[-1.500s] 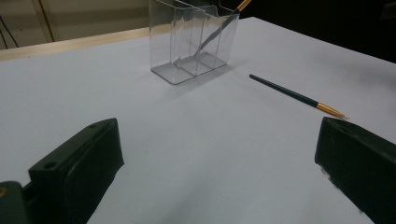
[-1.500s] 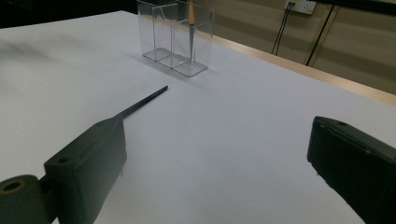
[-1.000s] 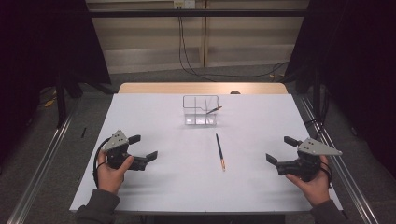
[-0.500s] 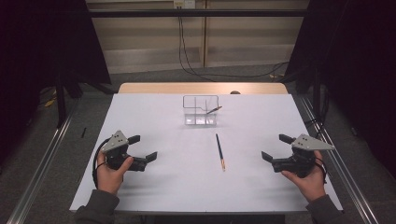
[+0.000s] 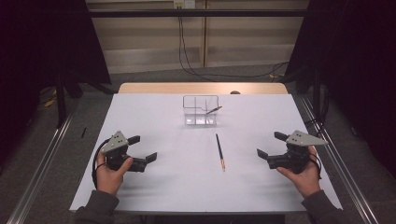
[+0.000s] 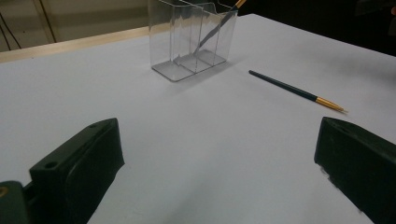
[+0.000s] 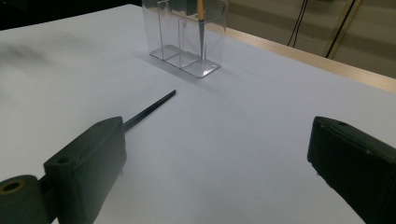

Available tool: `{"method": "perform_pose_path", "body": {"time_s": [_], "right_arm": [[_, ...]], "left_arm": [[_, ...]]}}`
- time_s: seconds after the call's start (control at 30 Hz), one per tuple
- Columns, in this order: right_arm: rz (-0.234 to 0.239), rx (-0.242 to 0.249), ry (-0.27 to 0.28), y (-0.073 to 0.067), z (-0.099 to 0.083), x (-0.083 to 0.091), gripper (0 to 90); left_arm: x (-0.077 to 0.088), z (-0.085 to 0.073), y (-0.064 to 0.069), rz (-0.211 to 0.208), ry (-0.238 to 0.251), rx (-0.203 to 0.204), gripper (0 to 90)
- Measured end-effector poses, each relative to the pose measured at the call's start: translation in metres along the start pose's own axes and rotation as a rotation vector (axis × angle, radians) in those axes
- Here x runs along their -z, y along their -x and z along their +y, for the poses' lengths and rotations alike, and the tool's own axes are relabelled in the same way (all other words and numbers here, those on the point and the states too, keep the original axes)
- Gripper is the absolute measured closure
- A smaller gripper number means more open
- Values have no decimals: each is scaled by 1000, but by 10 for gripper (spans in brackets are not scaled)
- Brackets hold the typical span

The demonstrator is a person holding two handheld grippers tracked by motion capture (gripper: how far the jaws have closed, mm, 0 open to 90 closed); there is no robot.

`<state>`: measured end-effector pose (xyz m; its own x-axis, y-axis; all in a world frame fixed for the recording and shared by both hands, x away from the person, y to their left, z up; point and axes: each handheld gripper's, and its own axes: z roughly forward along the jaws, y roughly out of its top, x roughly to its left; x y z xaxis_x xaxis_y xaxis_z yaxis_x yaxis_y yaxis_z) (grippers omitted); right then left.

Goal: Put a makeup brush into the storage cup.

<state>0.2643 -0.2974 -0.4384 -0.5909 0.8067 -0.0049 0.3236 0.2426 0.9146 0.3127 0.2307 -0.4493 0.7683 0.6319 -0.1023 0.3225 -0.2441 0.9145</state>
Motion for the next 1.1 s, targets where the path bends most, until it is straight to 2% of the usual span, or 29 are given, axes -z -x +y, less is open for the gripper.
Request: {"method": "perform_pose_path", "body": {"time_s": [0.03, 0.07, 0.2, 0.3, 0.33, 0.47, 0.53, 0.63, 0.67, 0.97, 1.0, 1.03, 1.1], "right_arm": [[1, 0, 1, 0, 0, -1, 40], [-2, -1, -2, 0, 1, -2, 40], [5, 1, -13, -1, 2, -5, 40], [13, 3, -18, -3, 3, -9, 40], [12, 3, -21, -4, 4, -10, 40], [25, 5, -23, -5, 5, -15, 39], [22, 4, -33, -7, 6, -17, 39], [25, 1, -38, -7, 6, -20, 39], [28, 3, -41, -7, 6, -21, 38], [41, 2, -48, -11, 11, -30, 37], [43, 8, -47, -12, 12, -31, 37], [45, 5, -46, -13, 13, -32, 37], [47, 6, -39, -13, 15, -34, 37]], "left_arm": [[0, 0, 1, 4, 0, 1, 8], [-1, 0, 0, -21, 8, -1, 8], [1, 1, 2, 7, 2, -5, 8], [1, 0, 0, -15, 16, 4, 8], [2, 1, 1, -2, 10, 4, 8], [1, 0, 0, -16, 5, -7, 8], [1, 0, 2, 3, 3, -4, 8], [1, 0, 1, -2, 2, -9, 8], [1, 0, 0, -19, 9, -5, 8], [0, 0, 1, -28, 13, 2, 8], [0, 0, 2, -6, 7, 2, 8], [0, 0, 1, -19, 10, 0, 8], [0, 0, 2, -2, 5, -1, 9]]}}
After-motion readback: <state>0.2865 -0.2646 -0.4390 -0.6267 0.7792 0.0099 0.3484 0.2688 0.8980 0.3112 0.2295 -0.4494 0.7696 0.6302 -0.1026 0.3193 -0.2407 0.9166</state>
